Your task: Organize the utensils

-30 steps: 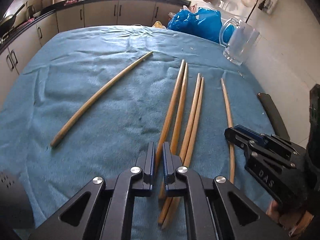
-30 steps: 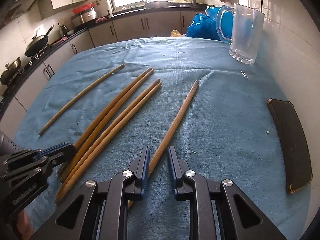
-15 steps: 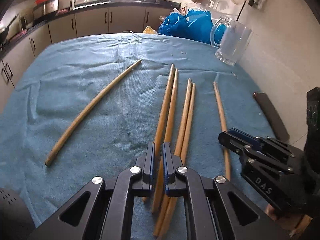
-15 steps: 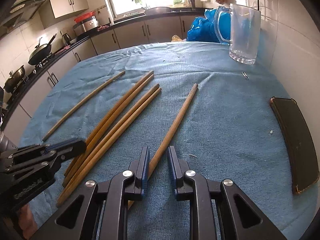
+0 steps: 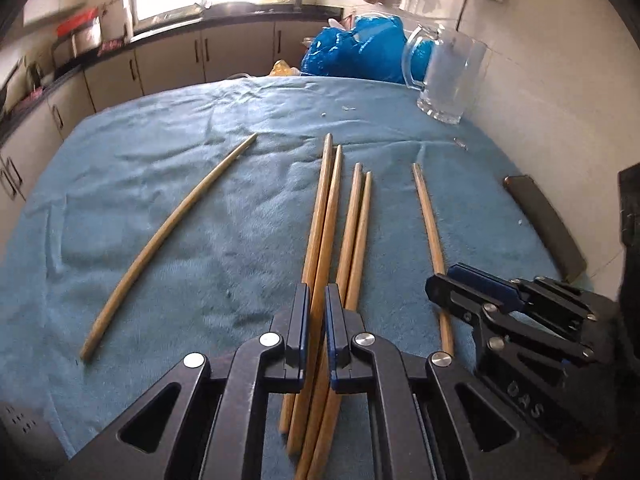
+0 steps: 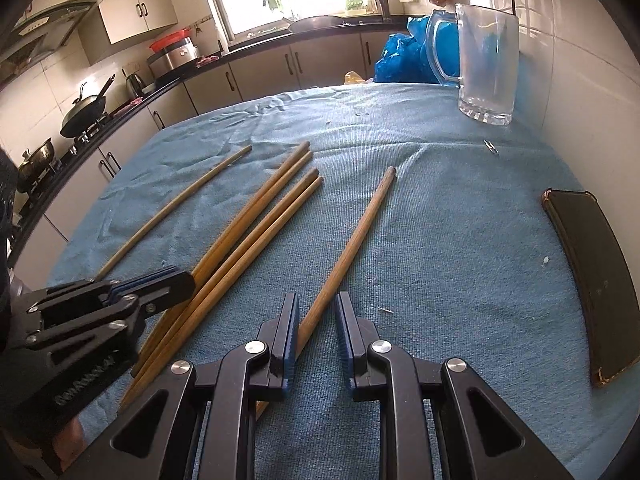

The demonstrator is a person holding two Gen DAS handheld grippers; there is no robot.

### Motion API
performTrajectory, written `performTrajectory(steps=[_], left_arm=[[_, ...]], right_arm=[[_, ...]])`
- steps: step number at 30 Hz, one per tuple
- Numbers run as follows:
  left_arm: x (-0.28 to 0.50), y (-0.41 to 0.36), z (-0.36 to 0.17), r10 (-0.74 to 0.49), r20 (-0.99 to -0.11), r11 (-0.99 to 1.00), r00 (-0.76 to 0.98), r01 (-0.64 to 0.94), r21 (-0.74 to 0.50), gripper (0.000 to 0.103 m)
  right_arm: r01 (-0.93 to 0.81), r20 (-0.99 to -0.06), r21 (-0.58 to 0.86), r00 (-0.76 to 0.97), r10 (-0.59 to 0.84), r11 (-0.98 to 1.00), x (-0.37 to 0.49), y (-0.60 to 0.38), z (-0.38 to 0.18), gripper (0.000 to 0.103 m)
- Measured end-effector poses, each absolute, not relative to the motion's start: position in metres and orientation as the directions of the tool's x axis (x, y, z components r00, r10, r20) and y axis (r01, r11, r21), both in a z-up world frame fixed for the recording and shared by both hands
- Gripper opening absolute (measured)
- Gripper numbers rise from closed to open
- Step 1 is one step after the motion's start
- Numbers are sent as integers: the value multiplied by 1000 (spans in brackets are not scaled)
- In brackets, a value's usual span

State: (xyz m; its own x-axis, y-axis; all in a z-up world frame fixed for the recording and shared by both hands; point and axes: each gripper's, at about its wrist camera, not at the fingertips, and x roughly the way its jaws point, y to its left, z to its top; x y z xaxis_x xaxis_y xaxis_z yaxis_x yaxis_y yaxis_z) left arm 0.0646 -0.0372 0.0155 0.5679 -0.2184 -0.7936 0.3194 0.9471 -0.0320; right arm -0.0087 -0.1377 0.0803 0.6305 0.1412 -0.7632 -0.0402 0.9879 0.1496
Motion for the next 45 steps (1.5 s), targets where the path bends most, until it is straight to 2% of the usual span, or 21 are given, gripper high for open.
performTrajectory(steps=[2,4,5,6,8,20,26,28,29,31,33,35,38,40,43,45], left_arm=[[68,-48,14,-142,-794,943,591,324,73,10],[70,-53,14,-110,-802,939,587,325,109,10],[70,-53,15,-101,-804,941,586,319,113,8],[68,-52,17,-102,-806,944,583,312,106,0],[64,-45,17,-66,-807,953,587,276,123,0],[8,35,15,-101,-845,981,525,195,4,0],[-16,46,39,-165,-771,976,614,212,-40,0],[-29,53,47,-185,-756,976,628,207,-67,3],[-35,55,49,-188,-751,977,633,201,-75,8],[-52,56,54,-188,-740,978,646,191,-81,14],[-71,61,57,-196,-733,977,651,189,-94,26],[-89,65,58,-213,-724,974,656,199,-106,30],[-114,70,59,-198,-716,975,670,211,-71,31],[-125,75,59,-179,-707,977,684,211,-43,31],[-133,80,59,-168,-689,977,705,212,-22,32],[-133,84,58,-181,-683,975,707,219,-32,32]], right_arm=[[-40,-762,154,631,145,987,-9,-138,80,20],[-41,-762,159,631,149,986,-8,-139,80,20],[-41,-762,163,630,152,986,-8,-141,80,20],[-41,-762,164,630,153,986,-8,-140,80,20],[-43,-762,161,630,152,986,-8,-140,80,20],[-19,-795,129,595,115,991,-17,-142,83,13],[24,-844,120,528,89,993,-45,-172,87,10],[60,-856,32,518,-4,998,-50,-173,91,19],[60,-845,27,535,-9,998,-53,-171,96,19],[12,-827,105,557,80,994,-52,-165,106,19],[-30,-808,158,571,147,987,-44,-151,115,20],[-94,-793,190,572,209,977,-28,-127,123,21],[-154,-789,258,536,300,954,8,-95,119,21],[-124,-814,224,521,256,967,31,-84,110,21],[-21,-863,105,495,101,994,53,-82,96,21],[16,-873,124,477,102,992,55,-86,88,21]])
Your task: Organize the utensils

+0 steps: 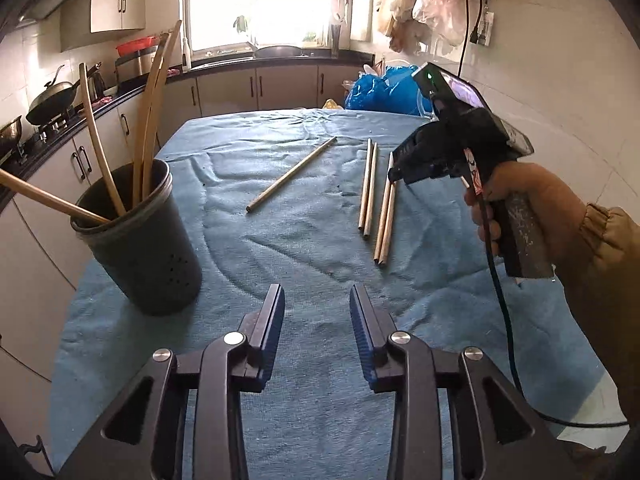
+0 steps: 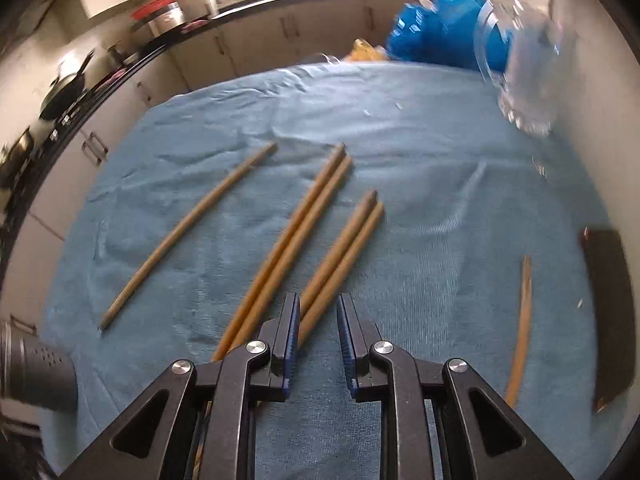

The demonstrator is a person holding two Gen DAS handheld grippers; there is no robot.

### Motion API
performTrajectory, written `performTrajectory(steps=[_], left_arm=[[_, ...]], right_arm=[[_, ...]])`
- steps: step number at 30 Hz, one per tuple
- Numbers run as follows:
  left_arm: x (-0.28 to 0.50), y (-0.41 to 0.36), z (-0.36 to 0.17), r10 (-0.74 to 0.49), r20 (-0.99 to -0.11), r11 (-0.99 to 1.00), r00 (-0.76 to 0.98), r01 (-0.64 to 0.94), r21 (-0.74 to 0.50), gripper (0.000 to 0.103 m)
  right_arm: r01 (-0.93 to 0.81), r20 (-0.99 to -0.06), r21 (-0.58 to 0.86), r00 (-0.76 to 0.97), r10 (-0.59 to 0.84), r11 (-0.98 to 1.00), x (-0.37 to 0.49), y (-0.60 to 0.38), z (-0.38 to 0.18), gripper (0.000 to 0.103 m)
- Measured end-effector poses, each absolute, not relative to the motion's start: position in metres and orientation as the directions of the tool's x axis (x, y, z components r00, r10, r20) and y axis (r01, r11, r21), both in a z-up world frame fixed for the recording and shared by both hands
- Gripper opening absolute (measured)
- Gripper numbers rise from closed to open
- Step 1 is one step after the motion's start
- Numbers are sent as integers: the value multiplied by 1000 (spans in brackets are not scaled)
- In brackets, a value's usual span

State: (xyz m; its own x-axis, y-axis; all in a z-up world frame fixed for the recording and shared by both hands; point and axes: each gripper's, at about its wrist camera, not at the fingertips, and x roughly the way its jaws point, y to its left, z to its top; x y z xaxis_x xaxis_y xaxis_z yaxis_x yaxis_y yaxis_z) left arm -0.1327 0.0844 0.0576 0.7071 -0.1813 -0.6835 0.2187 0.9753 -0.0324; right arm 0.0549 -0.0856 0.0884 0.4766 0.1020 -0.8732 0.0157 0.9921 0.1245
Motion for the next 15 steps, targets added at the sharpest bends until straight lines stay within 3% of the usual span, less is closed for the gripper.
performTrajectory(steps=[15], left_arm=[[-132,95,53,-240,-677,969,695,217,-121,32]], right_arm=[[17,-901,-33,432,-37,999,56,-52,85,16]])
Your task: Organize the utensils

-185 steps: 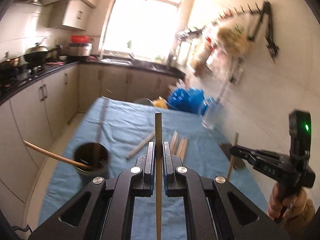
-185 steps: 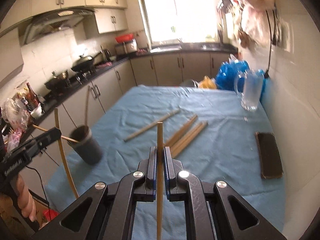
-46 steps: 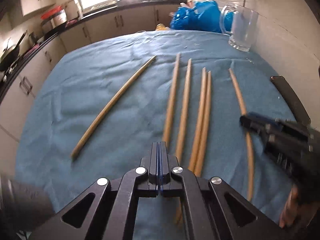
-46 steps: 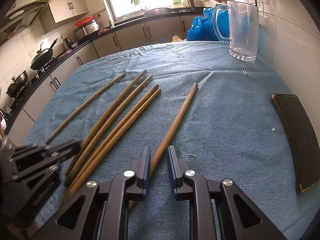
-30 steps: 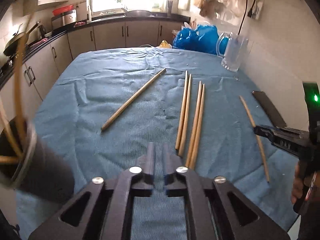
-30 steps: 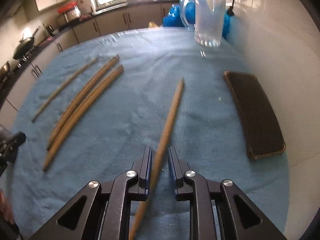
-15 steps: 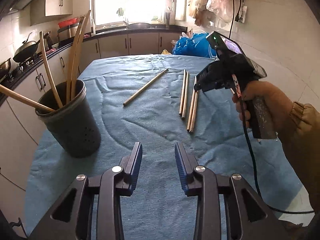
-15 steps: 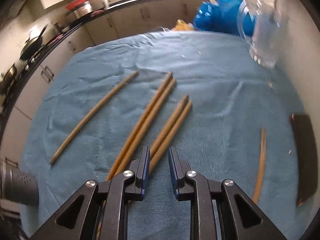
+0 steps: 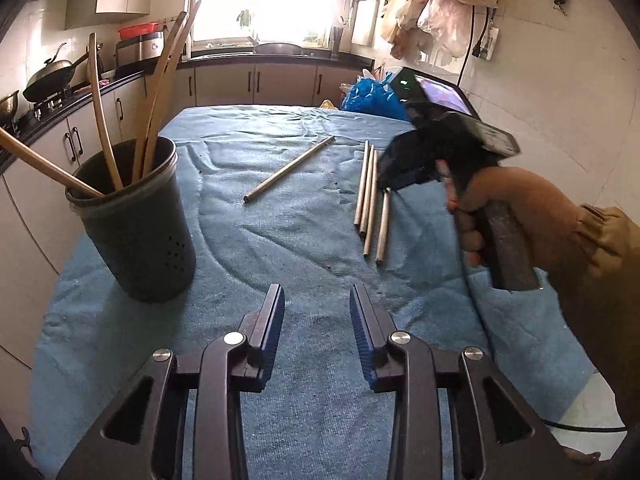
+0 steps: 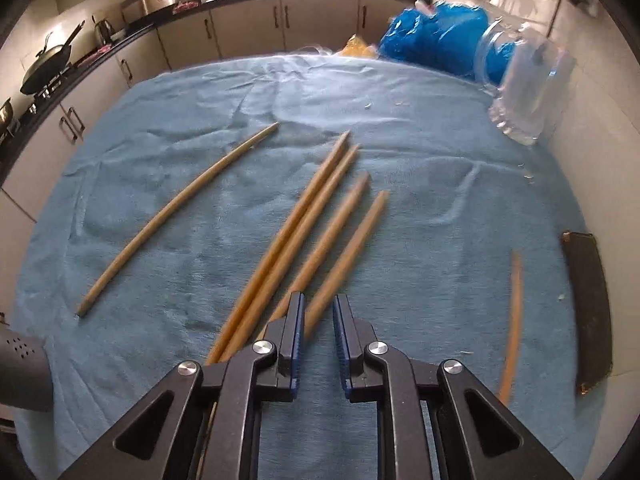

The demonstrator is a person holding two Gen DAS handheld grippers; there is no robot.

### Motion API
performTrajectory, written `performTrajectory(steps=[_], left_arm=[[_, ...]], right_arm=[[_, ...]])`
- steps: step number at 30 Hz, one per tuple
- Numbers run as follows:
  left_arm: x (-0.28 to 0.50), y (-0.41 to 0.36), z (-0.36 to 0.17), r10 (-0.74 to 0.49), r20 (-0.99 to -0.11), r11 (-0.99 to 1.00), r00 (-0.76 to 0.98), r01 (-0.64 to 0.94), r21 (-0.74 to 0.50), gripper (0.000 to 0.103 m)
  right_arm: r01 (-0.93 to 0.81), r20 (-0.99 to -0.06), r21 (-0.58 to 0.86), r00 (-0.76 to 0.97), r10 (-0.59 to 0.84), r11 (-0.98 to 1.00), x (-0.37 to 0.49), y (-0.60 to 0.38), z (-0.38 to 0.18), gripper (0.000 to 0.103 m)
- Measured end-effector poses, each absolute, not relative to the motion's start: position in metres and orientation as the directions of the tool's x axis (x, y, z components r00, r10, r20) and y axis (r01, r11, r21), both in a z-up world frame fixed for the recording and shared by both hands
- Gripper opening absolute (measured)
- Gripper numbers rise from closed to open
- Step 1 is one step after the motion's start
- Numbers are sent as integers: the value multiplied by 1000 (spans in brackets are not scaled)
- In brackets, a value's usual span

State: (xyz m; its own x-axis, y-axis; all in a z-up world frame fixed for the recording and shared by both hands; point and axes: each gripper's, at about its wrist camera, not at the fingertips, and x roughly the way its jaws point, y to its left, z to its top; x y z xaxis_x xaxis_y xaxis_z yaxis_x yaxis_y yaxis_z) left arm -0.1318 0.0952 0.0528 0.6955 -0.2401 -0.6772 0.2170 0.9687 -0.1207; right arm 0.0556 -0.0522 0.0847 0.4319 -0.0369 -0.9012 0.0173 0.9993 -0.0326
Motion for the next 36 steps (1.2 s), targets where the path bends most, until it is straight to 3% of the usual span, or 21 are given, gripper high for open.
performTrajectory(steps=[6,14,17,19,20,22,24,25,29,30,34,36], left_arm=[[-138,103,59,-240,-666,970,706,207,-130,32],[-131,94,62,-296,-684,955,667,225,-194,33],[-125,69,62,-302,-707,950,640,261,-169,38],[-122,50,60,-312,-723,944,616,286,-163,39],[-119,39,57,-326,-736,938,593,302,-172,39],[-114,19,51,-353,-757,925,550,328,-193,39],[-110,-3,45,-362,-775,917,519,350,-193,40],[-108,-15,42,-354,-784,916,509,359,-180,40],[-98,-54,31,-331,-805,912,492,388,-138,41],[-94,-62,27,-322,-814,912,483,390,-130,41],[-83,-88,13,-284,-842,910,458,405,-86,41],[-78,-95,8,-255,-852,915,458,400,-59,28]], right_arm=[[59,-907,-21,418,-44,998,53,-58,85,10],[24,-925,105,369,89,994,-43,-96,89,8],[-78,-900,172,393,189,982,-70,-108,102,21],[-72,-868,78,485,103,994,-78,-125,118,57],[-39,-850,8,526,28,999,-78,-136,123,62],[4,-846,-25,533,-24,1000,-71,-157,120,62],[25,-865,14,501,-1,1000,-59,-173,108,55],[30,-873,31,488,12,999,-53,-179,100,44],[13,-865,26,502,15,1000,-47,-183,89,23],[16,-866,39,499,26,999,-47,-186,89,12],[38,-877,96,475,66,995,-62,-201,90,11],[41,-881,113,466,81,993,-74,-205,91,10]])
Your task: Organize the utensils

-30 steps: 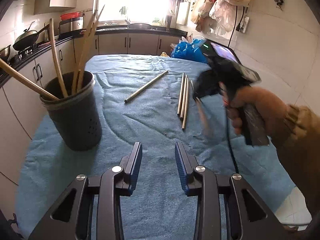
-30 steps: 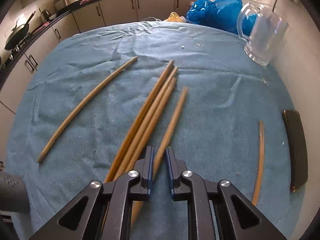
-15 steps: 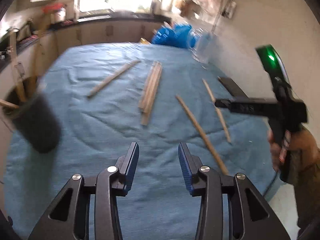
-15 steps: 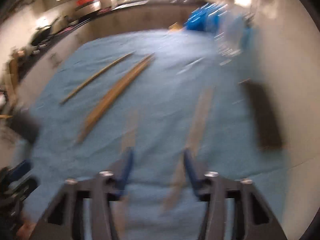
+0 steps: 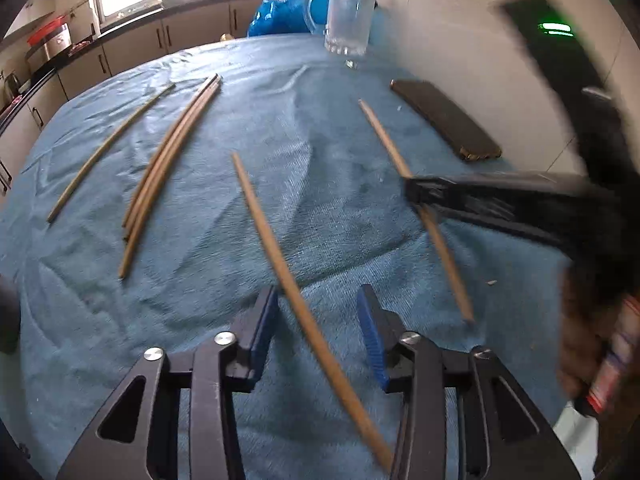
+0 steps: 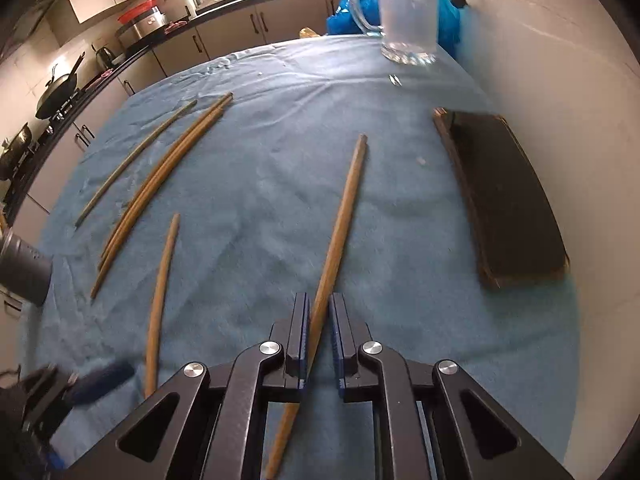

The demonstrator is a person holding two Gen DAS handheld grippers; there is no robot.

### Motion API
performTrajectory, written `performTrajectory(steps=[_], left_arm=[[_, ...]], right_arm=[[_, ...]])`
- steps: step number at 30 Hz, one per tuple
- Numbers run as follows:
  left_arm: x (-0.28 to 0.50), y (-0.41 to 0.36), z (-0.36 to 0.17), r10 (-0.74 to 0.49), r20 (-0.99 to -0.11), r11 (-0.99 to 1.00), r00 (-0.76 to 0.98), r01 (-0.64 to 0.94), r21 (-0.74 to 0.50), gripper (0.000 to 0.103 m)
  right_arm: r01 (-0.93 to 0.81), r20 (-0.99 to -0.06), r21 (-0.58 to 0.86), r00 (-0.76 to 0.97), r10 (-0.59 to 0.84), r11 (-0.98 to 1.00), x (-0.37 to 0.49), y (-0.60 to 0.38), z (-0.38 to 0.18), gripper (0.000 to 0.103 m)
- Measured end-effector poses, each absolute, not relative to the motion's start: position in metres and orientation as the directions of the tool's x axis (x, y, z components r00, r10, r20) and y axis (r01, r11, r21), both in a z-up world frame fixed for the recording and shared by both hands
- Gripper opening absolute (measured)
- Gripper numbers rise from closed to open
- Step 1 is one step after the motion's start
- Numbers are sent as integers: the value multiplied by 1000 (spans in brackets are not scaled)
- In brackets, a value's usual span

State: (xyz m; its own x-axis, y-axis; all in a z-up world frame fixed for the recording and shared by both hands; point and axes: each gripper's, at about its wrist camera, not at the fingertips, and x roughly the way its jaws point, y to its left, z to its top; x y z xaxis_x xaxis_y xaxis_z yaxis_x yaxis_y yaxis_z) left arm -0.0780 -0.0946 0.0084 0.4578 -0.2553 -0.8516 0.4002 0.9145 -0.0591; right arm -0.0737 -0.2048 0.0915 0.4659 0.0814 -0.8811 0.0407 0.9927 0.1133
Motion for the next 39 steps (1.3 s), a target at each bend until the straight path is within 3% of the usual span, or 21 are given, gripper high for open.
performTrajectory(steps=[2,3,9,11,12,13,16,17,19,25,33,34,35,36,37,39], left_arm=[[-75,-96,7,-223,-855,921,468,388,-29,10],[-73,-94,7,-229,-859,923,458,382,-42,7],[-86,-60,9,-317,-901,897,295,400,-185,7],[-90,-53,14,-339,-902,886,268,412,-211,7],[-90,-49,19,-355,-895,882,269,415,-225,7],[-89,-47,23,-358,-890,882,282,416,-223,7],[-80,-49,33,-326,-879,896,347,409,-171,17],[-72,-52,34,-325,-878,898,352,406,-169,26],[-58,-62,30,-324,-884,896,336,410,-172,29],[-37,-98,11,-262,-926,882,271,456,-116,29],[-20,-125,6,-180,-953,834,244,552,-16,28],[-21,-124,5,-174,-952,829,252,560,-3,24],[-22,-123,5,-169,-949,828,265,561,9,11],[-25,-120,5,-176,-946,826,274,564,10,6],[-27,-115,6,-184,-942,828,280,561,5,6],[-34,-105,10,-189,-927,837,325,547,21,6]], right_arm=[[36,-890,126,445,97,991,-87,-208,92,10],[30,-895,124,436,99,992,-92,-207,93,10],[-42,-932,100,346,109,994,-142,-200,95,12],[-77,-937,89,333,110,993,-150,-198,96,25],[-87,-939,86,326,110,992,-150,-198,97,38],[-88,-936,85,333,110,992,-149,-200,99,41],[-63,-918,60,388,80,996,-133,-206,112,41],[-56,-916,61,394,78,997,-123,-210,113,41],[-44,-918,53,391,66,998,-108,-214,113,41],[-24,-947,11,319,18,1000,-58,-216,95,28],[-15,-965,-25,263,-20,1000,-33,-211,89,27],[-10,-966,-26,259,-22,1000,-31,-211,88,26],[-4,-965,-27,261,-25,1000,-29,-210,88,24],[-4,-964,-29,266,-27,1000,-29,-209,88,17],[-9,-961,-35,276,-31,999,-31,-207,88,10],[-13,-954,-55,295,-49,998,-34,-202,88,8]])
